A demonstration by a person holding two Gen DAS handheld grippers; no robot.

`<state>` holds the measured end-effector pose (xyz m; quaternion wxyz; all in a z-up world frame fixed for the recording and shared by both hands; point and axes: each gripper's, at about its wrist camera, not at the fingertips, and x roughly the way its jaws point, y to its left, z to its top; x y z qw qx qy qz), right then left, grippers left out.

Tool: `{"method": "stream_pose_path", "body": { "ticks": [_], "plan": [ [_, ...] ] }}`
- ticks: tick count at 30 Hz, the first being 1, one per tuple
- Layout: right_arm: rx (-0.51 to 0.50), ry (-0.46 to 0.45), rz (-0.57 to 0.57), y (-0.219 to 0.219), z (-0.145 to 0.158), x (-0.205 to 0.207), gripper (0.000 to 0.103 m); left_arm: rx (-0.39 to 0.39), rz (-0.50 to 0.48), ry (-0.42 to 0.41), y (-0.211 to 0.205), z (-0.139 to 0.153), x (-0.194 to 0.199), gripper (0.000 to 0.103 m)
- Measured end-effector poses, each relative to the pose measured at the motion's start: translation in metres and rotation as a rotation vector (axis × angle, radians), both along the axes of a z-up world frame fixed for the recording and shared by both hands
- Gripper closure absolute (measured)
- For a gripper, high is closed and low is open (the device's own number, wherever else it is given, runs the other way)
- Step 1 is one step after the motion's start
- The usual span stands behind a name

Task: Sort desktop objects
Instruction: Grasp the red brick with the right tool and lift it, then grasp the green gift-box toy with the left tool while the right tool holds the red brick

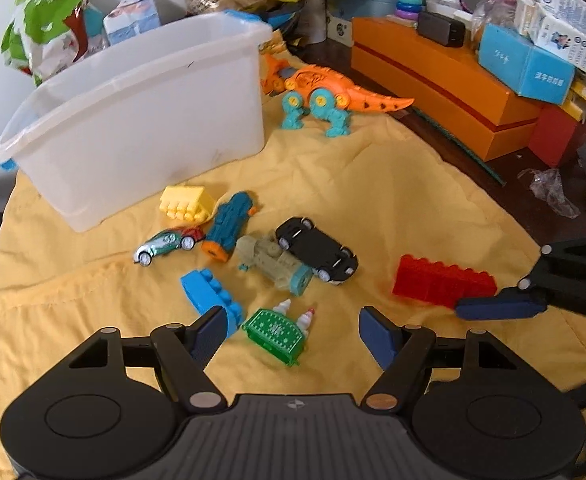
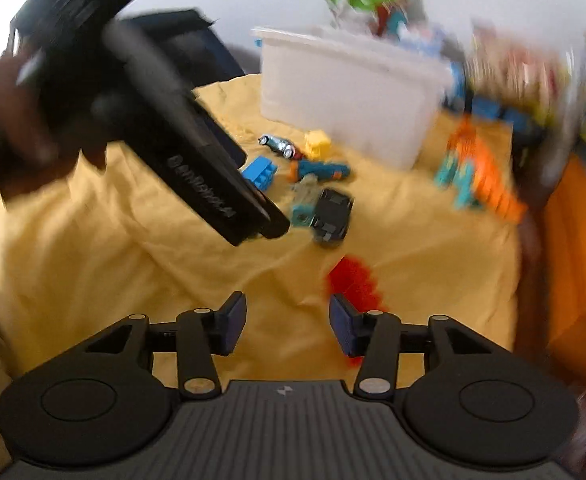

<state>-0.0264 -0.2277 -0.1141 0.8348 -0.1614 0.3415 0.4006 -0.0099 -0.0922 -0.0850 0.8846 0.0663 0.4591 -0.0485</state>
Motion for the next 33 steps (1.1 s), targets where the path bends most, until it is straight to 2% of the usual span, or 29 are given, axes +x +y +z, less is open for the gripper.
{"method": "stream_pose_path", "body": {
  "ticks": [2, 4, 12, 17, 18, 21, 24, 25, 28, 33],
  "plan": [
    [0.076, 0.059, -0.060, -0.014, 0.003, 0.011, 0.054, 0.002, 0.009, 0.003, 0.000, 0.000, 0.000, 0.027],
    [0.142, 0.080, -0.102, -0.027, 0.007, 0.018, 0.054, 0.006, 0.015, 0.005, -0.001, -0.001, 0.001, 0.027],
    [0.172, 0.038, -0.193, -0.040, 0.014, 0.030, 0.053, 0.005, 0.028, 0.027, -0.001, -0.006, -0.001, 0.027],
    [0.200, 0.063, -0.259, -0.049, 0.013, 0.048, 0.054, -0.042, 0.051, 0.039, 0.011, -0.009, -0.004, 0.028],
    [0.202, 0.071, -0.270, -0.051, 0.013, 0.051, 0.055, -0.054, 0.051, 0.040, 0.012, -0.010, -0.003, 0.028],
    [0.192, 0.101, -0.281, -0.051, 0.008, 0.060, 0.067, -0.056, 0.019, 0.012, 0.005, -0.004, 0.005, 0.029],
    [0.188, 0.120, -0.272, -0.049, 0.007, 0.066, 0.070, -0.043, -0.030, -0.023, -0.005, -0.002, 0.015, 0.031],
    [0.187, 0.123, -0.272, -0.048, 0.006, 0.066, 0.071, -0.037, -0.037, -0.024, -0.006, -0.005, 0.020, 0.036],
    [0.180, 0.127, -0.271, -0.046, 0.004, 0.067, 0.071, -0.082, -0.036, 0.054, 0.001, -0.019, 0.031, 0.071],
    [0.141, 0.113, -0.252, -0.040, 0.004, 0.068, 0.071, -0.157, 0.029, 0.093, 0.038, -0.032, 0.010, 0.075]
  ]
}}
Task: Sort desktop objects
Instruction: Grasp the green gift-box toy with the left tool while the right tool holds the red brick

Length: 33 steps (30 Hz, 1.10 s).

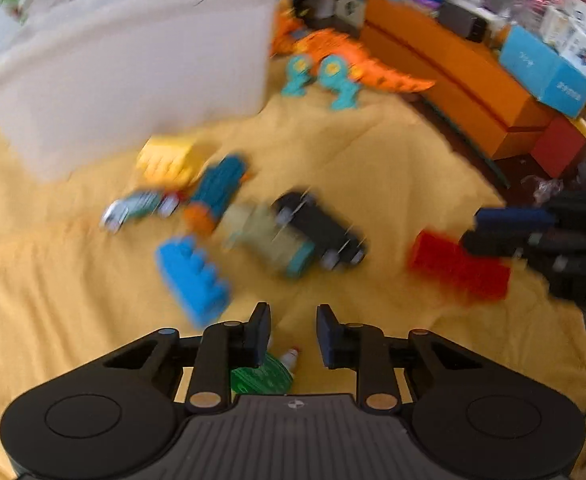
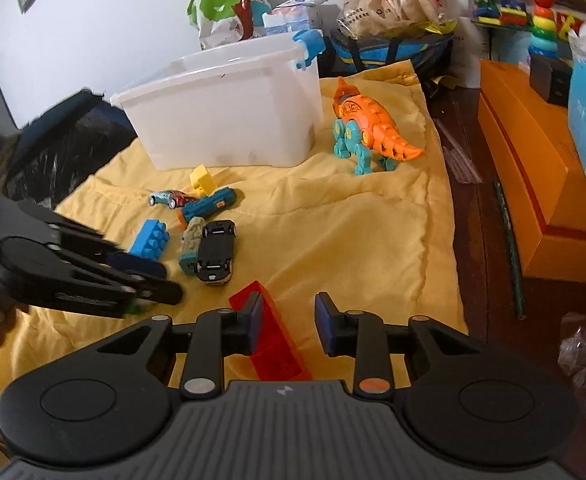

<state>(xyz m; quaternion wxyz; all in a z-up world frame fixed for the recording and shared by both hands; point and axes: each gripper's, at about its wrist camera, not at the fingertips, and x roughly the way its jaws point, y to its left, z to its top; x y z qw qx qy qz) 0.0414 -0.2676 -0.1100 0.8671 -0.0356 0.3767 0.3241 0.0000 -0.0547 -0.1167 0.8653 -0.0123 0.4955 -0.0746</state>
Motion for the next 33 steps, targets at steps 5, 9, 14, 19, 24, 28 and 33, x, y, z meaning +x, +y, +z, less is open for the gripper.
{"method": "stream_pose_path", "body": {
  "ticks": [5, 9, 14, 19, 24, 28, 33],
  "plan": [
    [-0.014, 0.064, 0.094, 0.014, -0.006, 0.005, 0.066, 0.028, 0.040, -0.005, 0.026, 0.000, -0.017, 0.075],
    [-0.051, 0.012, 0.172, 0.035, -0.001, -0.012, 0.072, 0.024, 0.103, -0.016, 0.050, -0.001, -0.026, 0.075],
    [-0.096, -0.076, 0.253, 0.071, 0.006, -0.026, 0.079, 0.043, 0.149, -0.020, 0.076, -0.006, -0.038, 0.074],
    [-0.107, -0.121, 0.237, 0.072, 0.020, -0.026, 0.061, 0.041, 0.140, -0.033, 0.088, 0.005, -0.051, 0.068],
    [-0.196, -0.096, 0.252, 0.056, 0.010, -0.041, 0.056, -0.003, 0.126, -0.044, 0.092, 0.014, -0.062, 0.064],
    [-0.293, -0.160, 0.225, 0.056, -0.008, -0.040, 0.073, -0.026, 0.073, -0.046, 0.078, 0.017, -0.067, 0.062],
    [-0.255, -0.084, 0.116, 0.053, -0.010, -0.010, 0.089, -0.013, 0.038, -0.047, 0.066, 0.015, -0.074, 0.061]
  ]
}}
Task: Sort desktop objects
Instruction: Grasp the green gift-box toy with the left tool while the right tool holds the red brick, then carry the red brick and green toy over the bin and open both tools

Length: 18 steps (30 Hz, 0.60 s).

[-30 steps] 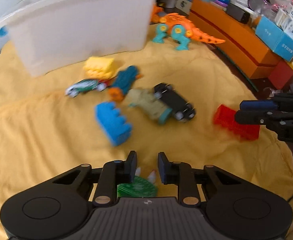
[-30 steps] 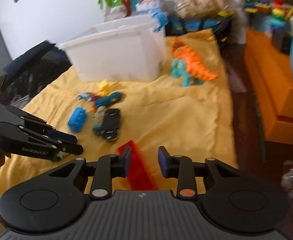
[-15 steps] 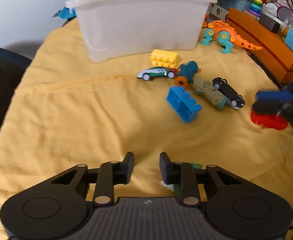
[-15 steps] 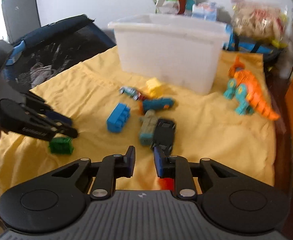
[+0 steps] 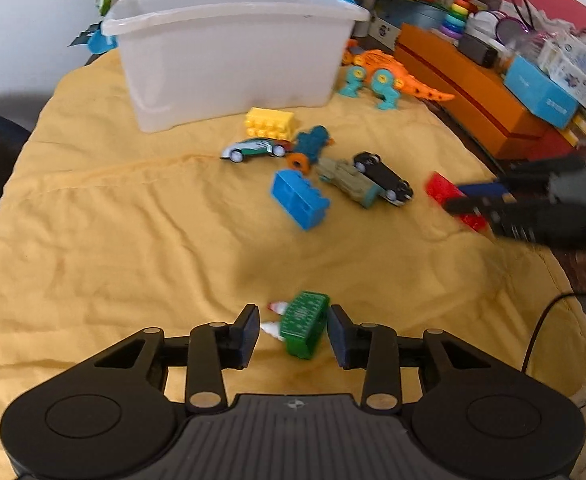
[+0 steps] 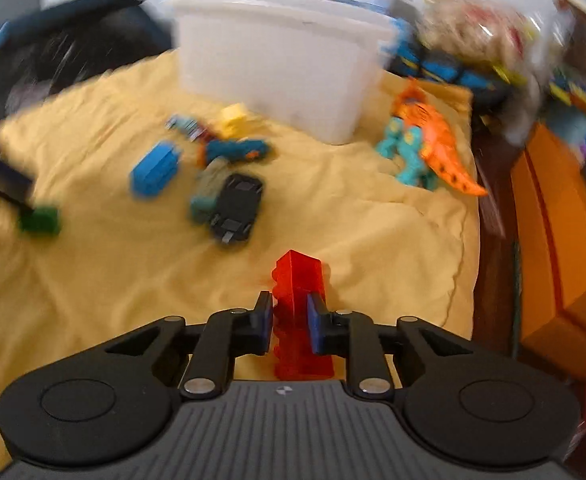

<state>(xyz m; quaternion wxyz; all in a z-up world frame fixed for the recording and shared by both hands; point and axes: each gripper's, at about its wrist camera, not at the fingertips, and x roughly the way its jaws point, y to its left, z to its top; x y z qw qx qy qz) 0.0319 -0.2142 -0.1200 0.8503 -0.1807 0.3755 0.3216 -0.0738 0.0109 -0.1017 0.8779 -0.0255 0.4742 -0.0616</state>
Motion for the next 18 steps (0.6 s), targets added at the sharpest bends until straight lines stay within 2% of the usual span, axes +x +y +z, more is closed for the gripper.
{"method": "stream_pose_path", "body": {
  "ticks": [1, 3, 5, 9, 10, 12, 14, 15, 16, 18],
  "plan": [
    [0.047, 0.049, -0.014, 0.000, 0.004, 0.005, 0.098, 0.008, -0.001, -0.003, -0.001, 0.000, -0.001, 0.061],
    [0.228, 0.189, -0.036, -0.003, 0.015, 0.012, 0.100, 0.019, -0.003, -0.013, -0.004, 0.000, -0.003, 0.061],
    [0.394, 0.373, -0.008, 0.003, 0.015, 0.016, 0.100, 0.018, -0.001, -0.015, -0.005, -0.001, -0.004, 0.061],
    [0.480, 0.589, 0.024, 0.024, -0.013, 0.017, 0.100, 0.057, -0.005, -0.009, -0.010, -0.008, 0.001, 0.061],
    [0.472, 0.597, 0.005, 0.025, -0.018, 0.017, 0.099, 0.071, -0.003, -0.012, -0.011, -0.009, 0.003, 0.061],
    [0.401, 0.489, -0.013, 0.023, -0.014, 0.012, 0.095, 0.078, -0.002, -0.015, -0.013, -0.010, 0.007, 0.061],
    [0.340, 0.325, -0.012, 0.015, 0.001, 0.003, 0.088, 0.075, -0.007, -0.008, -0.017, -0.012, 0.010, 0.061],
    [0.308, 0.243, -0.024, 0.012, 0.009, -0.001, 0.074, 0.082, -0.011, -0.008, -0.020, -0.012, 0.011, 0.061],
    [0.257, 0.151, -0.044, 0.010, 0.014, -0.007, 0.064, 0.093, -0.019, -0.010, -0.024, -0.012, 0.012, 0.061],
    [0.146, 0.035, -0.055, 0.014, 0.015, -0.012, 0.063, 0.104, -0.050, -0.022, -0.032, -0.009, 0.012, 0.064]
  ]
}}
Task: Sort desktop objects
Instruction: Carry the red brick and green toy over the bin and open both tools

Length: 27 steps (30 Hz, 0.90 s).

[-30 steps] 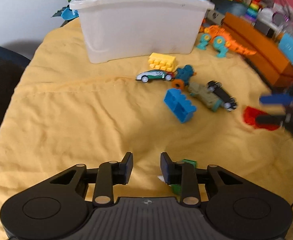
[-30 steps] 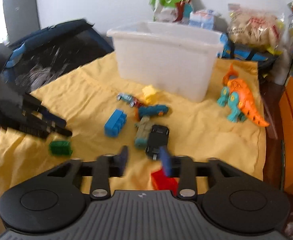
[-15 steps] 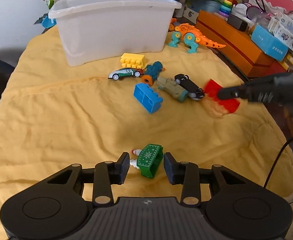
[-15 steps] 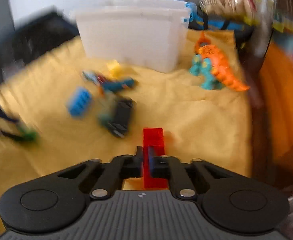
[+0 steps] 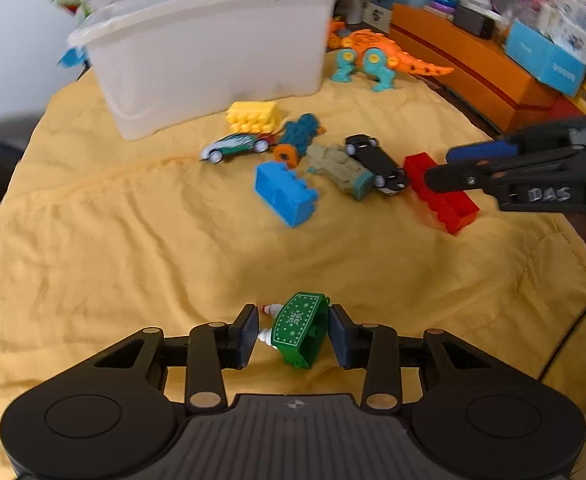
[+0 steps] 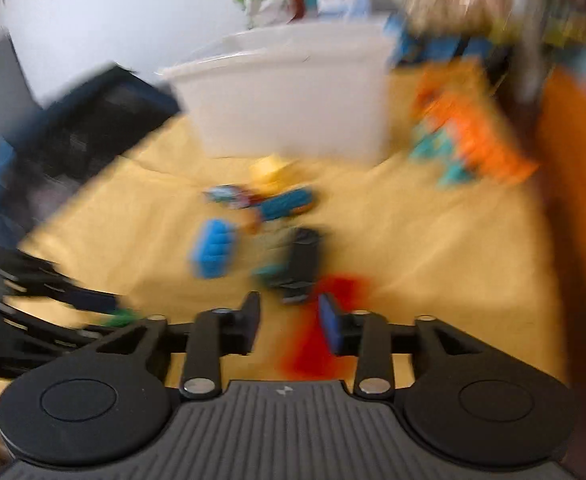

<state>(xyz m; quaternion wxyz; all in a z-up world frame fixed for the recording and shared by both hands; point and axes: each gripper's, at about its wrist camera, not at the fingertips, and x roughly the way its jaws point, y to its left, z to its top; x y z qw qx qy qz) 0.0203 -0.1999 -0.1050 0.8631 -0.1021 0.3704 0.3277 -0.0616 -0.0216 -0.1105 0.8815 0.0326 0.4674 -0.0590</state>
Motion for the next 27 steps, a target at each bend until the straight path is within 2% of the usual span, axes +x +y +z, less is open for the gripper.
{"method": "stream_pose_path", "body": {
  "ticks": [3, 6, 7, 8, 12, 14, 16, 17, 19, 22, 26, 27],
  "plan": [
    [-0.038, 0.008, 0.026, 0.009, -0.009, 0.002, 0.063, 0.020, -0.047, -0.005, -0.014, 0.003, 0.000, 0.066],
    [-0.162, -0.054, 0.020, 0.020, -0.020, -0.001, 0.065, 0.043, -0.076, -0.004, -0.023, 0.003, -0.001, 0.066],
    [-0.168, -0.055, 0.011, 0.018, -0.021, 0.000, 0.069, 0.039, -0.077, -0.004, -0.025, 0.003, -0.001, 0.067],
    [-0.164, -0.042, 0.002, 0.015, -0.020, 0.003, 0.078, 0.039, -0.076, -0.005, -0.026, 0.003, -0.001, 0.067],
    [-0.094, 0.017, -0.001, 0.003, -0.015, 0.010, 0.080, 0.040, -0.064, -0.003, -0.027, 0.002, -0.002, 0.067],
    [0.054, 0.139, 0.032, -0.004, -0.009, 0.014, 0.082, 0.057, -0.057, -0.008, -0.028, 0.002, -0.002, 0.067],
    [0.213, 0.341, 0.062, -0.008, -0.014, 0.022, 0.093, 0.091, -0.042, -0.018, -0.028, 0.003, -0.001, 0.067],
    [0.272, 0.413, 0.067, -0.008, -0.020, 0.025, 0.093, 0.095, -0.031, -0.018, -0.025, 0.003, -0.001, 0.067],
    [0.319, 0.487, 0.057, -0.008, -0.032, 0.029, 0.093, 0.093, -0.009, -0.012, -0.019, 0.003, -0.001, 0.068],
    [0.297, 0.441, 0.039, -0.012, -0.032, 0.029, 0.092, 0.102, 0.014, -0.013, -0.013, 0.002, 0.001, 0.068],
    [0.180, 0.250, 0.002, -0.018, -0.018, 0.025, 0.088, 0.136, 0.058, -0.025, -0.006, 0.003, 0.005, 0.068],
    [0.167, 0.213, -0.016, -0.021, -0.016, 0.026, 0.082, 0.134, 0.066, -0.028, -0.003, 0.004, 0.005, 0.068]
  ]
}}
